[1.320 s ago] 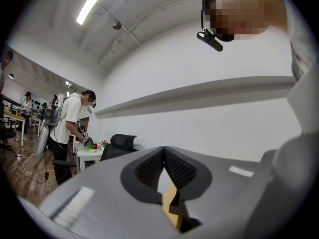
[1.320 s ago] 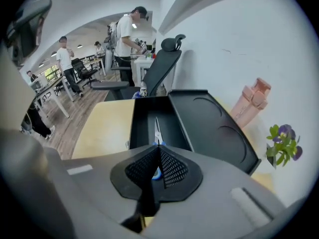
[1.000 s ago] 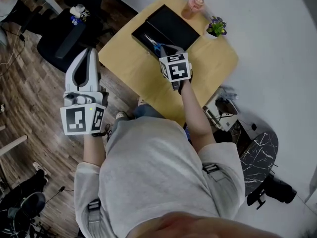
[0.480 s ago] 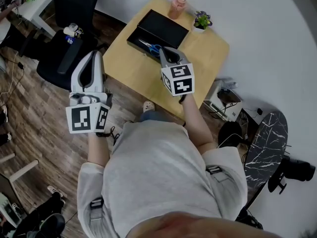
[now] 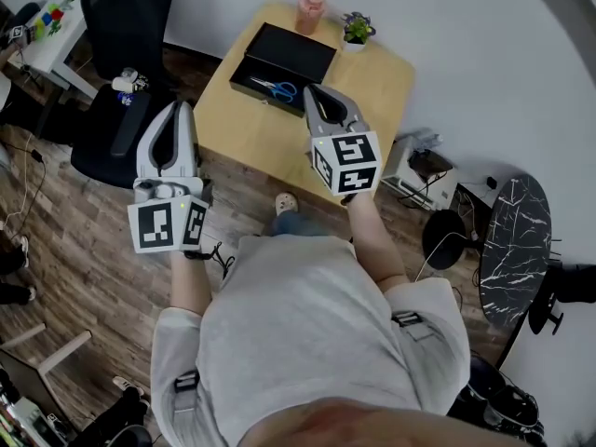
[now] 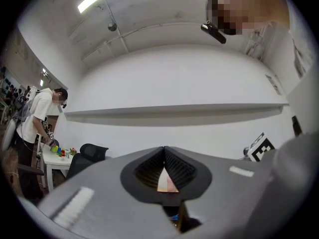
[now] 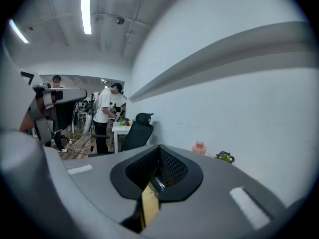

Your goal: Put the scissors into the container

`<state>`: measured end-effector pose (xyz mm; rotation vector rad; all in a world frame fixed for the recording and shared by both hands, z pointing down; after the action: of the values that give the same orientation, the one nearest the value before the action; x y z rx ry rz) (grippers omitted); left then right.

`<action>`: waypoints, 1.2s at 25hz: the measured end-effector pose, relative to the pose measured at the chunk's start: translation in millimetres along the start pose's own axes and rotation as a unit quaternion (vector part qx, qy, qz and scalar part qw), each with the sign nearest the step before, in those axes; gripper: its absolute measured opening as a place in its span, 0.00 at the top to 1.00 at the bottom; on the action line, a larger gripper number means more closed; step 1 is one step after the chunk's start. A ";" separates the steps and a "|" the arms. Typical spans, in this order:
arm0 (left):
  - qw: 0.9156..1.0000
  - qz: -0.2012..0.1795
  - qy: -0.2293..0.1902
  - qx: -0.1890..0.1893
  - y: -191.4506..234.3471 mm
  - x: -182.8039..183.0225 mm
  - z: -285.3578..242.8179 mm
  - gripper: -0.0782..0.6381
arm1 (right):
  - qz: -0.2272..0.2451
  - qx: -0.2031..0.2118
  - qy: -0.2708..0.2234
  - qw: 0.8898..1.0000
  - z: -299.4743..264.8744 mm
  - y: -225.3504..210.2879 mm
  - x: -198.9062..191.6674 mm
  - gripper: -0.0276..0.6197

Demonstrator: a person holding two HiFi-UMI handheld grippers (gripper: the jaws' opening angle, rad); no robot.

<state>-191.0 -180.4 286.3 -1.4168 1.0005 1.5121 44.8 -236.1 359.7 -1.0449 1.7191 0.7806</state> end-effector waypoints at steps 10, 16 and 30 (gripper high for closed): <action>0.999 -0.003 -0.017 -0.030 -10.0 11.4 21.1 0.81 | -0.006 -0.039 -0.055 0.998 58.3 14.3 21.5 0.95; 0.999 -0.002 -0.025 -0.045 -14.1 14.7 30.4 0.81 | -0.009 -0.063 -0.085 0.994 86.4 19.3 28.9 0.95; 0.998 0.003 -0.028 -0.062 -5.0 15.4 43.9 0.81 | -0.009 -0.105 -0.130 0.986 119.2 36.7 37.1 0.95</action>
<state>-202.3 -136.9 273.2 -1.4490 0.8901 1.6333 51.4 -129.9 284.8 -1.0453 1.4271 1.0557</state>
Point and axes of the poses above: the fingertips, and each gripper's own axes: z backward along the fingers, y to its left, x out of its top, the point moved 4 cm from there along z, backward along the fingers, and after that the axes turned 9 degrees about y, right-handed, at the moved point
